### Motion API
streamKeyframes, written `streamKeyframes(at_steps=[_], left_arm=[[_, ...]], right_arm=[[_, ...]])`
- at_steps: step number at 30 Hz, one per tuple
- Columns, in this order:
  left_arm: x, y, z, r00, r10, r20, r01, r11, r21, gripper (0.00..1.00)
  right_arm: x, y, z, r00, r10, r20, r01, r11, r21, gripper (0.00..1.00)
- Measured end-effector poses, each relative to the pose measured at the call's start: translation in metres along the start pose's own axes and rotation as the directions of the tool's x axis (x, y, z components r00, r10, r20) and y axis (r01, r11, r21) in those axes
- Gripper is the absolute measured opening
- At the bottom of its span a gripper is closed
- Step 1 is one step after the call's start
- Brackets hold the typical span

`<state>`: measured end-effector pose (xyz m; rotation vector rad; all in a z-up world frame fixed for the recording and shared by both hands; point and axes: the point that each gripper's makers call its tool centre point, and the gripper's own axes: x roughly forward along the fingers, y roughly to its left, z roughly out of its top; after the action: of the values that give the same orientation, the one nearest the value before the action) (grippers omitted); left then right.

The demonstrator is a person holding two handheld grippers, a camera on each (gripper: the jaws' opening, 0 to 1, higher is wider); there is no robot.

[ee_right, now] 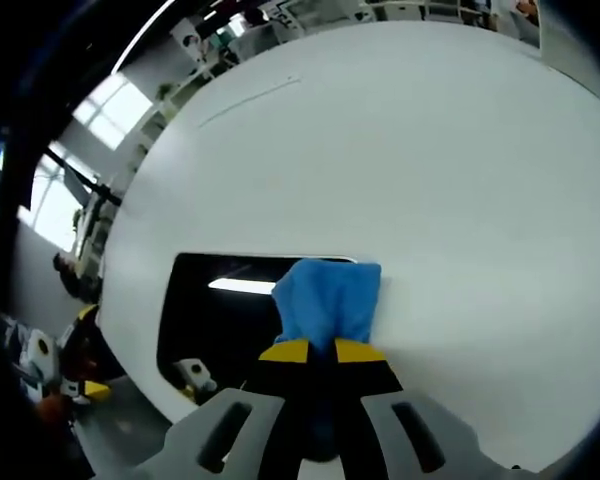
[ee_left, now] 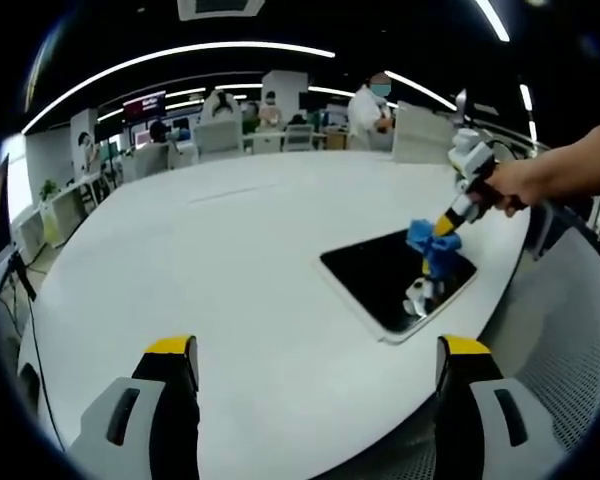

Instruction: Wipe the mirror surface with the cleaning cloth until all visible marks leave the cleaned area.

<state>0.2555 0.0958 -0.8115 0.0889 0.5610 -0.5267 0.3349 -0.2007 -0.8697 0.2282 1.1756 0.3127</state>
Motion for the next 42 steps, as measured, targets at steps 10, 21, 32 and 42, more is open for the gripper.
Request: streamKeyframes(at_steps=[10,21,32,42], left_arm=[[0.001,-0.002,-0.002,1.000,-0.013,-0.012,0.013,1.000,0.008,0.99],[0.001,-0.004,-0.004,0.999,-0.028,-0.021,0.028,1.000,0.001,0.99],[0.001,-0.007,-0.002,0.999,-0.035,-0.013,0.035,0.999,0.002,0.99],[0.001,-0.013,-0.001,0.999,-0.051,-0.016,0.051,0.999,-0.005,0.99]], right_arm=[[0.000,0.000,0.000,1.000,0.005,0.014,-0.005,1.000,0.004,0.01],[-0.007,0.002,-0.015,1.000,0.000,0.005,0.000,1.000,0.026,0.01],[-0.020,-0.001,-0.044,1.000,0.007,-0.001,-0.007,0.998,0.066,0.01],[-0.027,0.002,-0.063,1.000,-0.001,0.002,0.001,0.995,0.098,0.01]])
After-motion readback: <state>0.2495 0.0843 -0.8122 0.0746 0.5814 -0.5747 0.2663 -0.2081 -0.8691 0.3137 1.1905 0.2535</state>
